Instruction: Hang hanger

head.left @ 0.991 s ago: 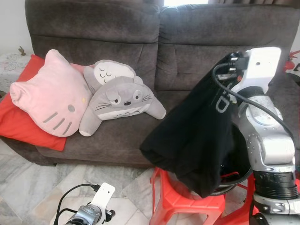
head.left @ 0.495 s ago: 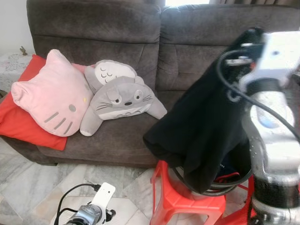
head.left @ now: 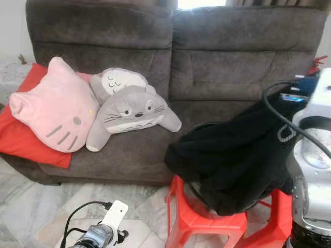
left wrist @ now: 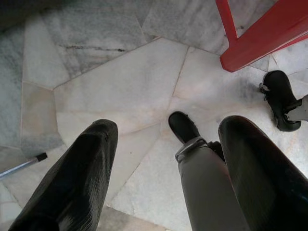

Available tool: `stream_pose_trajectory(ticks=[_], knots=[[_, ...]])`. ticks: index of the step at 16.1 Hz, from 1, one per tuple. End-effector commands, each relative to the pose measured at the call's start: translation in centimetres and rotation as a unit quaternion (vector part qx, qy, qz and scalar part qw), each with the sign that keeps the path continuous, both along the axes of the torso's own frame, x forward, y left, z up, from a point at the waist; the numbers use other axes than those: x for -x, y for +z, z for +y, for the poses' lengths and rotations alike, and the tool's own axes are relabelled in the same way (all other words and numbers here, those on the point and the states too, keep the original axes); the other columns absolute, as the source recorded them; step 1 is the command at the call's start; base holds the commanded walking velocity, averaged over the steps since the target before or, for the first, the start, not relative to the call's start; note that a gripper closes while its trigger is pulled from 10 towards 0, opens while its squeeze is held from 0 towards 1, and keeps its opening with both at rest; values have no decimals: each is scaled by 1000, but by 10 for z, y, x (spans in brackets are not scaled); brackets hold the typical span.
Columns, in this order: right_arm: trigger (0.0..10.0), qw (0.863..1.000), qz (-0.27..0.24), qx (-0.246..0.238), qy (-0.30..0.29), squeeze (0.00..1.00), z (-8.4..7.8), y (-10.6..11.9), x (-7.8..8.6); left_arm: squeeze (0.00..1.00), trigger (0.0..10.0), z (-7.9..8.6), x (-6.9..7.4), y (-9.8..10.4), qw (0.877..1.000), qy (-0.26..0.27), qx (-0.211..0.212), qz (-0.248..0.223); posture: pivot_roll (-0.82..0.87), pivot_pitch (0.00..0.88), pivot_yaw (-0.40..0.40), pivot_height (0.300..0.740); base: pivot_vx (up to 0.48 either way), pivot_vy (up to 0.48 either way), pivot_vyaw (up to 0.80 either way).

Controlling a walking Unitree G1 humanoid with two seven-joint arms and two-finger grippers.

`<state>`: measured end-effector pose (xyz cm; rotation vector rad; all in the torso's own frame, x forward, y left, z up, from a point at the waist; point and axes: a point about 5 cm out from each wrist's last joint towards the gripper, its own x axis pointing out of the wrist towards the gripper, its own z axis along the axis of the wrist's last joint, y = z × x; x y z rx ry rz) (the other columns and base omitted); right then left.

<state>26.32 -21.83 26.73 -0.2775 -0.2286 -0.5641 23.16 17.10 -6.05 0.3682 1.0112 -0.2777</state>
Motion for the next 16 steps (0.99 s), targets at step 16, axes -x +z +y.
stream_pose_trajectory(ticks=[16], knots=[[0,968,125,-217,-4,0,-43,-93,-31,0,10000,1,1,-1,1000,-10,-8,4,-212,0,-30,740,0,0,0]])
